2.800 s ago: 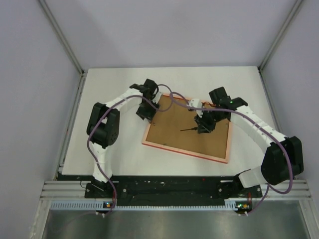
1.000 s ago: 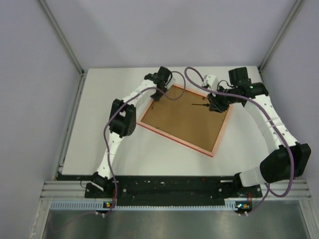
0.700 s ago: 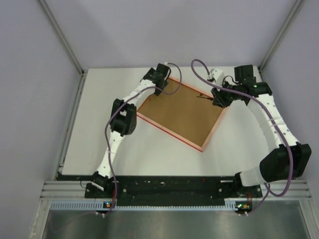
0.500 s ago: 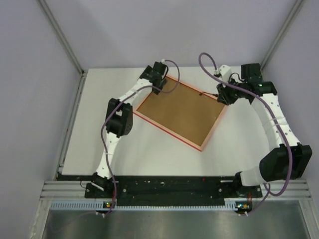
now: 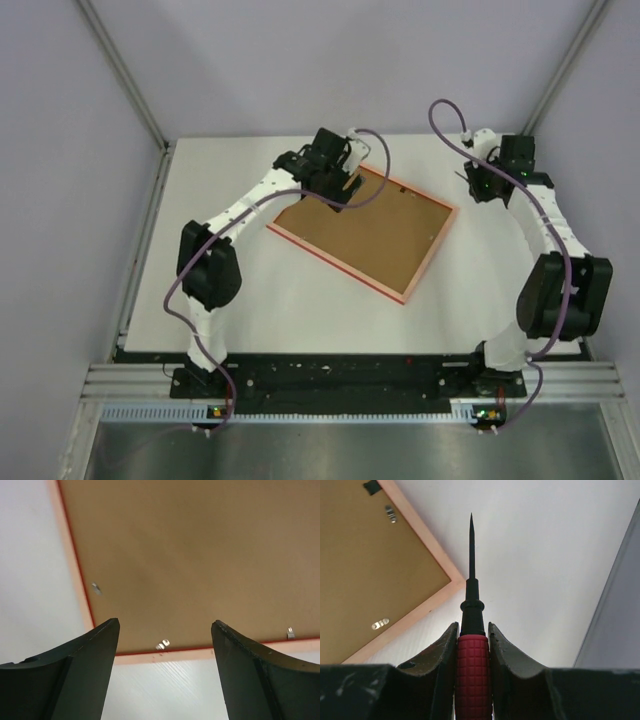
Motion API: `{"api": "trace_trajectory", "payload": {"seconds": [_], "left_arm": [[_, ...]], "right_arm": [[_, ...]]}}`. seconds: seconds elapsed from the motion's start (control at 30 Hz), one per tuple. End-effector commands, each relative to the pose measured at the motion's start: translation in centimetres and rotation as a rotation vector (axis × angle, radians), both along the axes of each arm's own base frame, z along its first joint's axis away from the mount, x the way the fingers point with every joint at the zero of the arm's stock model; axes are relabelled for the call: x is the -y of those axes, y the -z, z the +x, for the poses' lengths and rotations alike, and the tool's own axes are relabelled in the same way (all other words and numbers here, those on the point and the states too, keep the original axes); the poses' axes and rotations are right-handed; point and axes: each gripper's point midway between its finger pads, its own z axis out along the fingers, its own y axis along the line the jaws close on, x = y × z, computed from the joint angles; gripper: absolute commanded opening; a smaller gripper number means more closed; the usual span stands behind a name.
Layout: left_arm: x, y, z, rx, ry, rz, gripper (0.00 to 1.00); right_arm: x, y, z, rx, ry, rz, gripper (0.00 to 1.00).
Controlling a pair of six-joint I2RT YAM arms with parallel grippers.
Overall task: Take the photo out of the frame
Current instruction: Adjust the photo frame at the center of the board.
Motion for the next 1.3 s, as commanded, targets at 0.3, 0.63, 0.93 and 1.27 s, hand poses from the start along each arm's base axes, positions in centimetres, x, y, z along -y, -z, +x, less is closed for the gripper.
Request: {"api": "trace_trajectory", "payload": {"seconds": [0.3,0.63,0.93,1.27], "left_arm": [[-2.9,6.6,-13.4,-0.474,0.256,-0.007,0.72],[-4.7,9.1,-16.2,-0.547,0.279,0.040,0.64],[-6.4,11.8,-16.5,-0.559,0.229,0.114,0.64],[-7.3,13.8,-15.9,-0.559,0.184,0.172,0.65]], "right_arm": [[5.0,4.6,8.7,0.076,0.214,-0.053,0.00],[4.2,7.2,9.5,0.092,0.189,-0.023,0.00],[1.9,7.8,9.9,0.134,0.139,-0.045,0.00],[0.0,10.9,11.7,0.087,0.105,-0.049,0.00]]}}
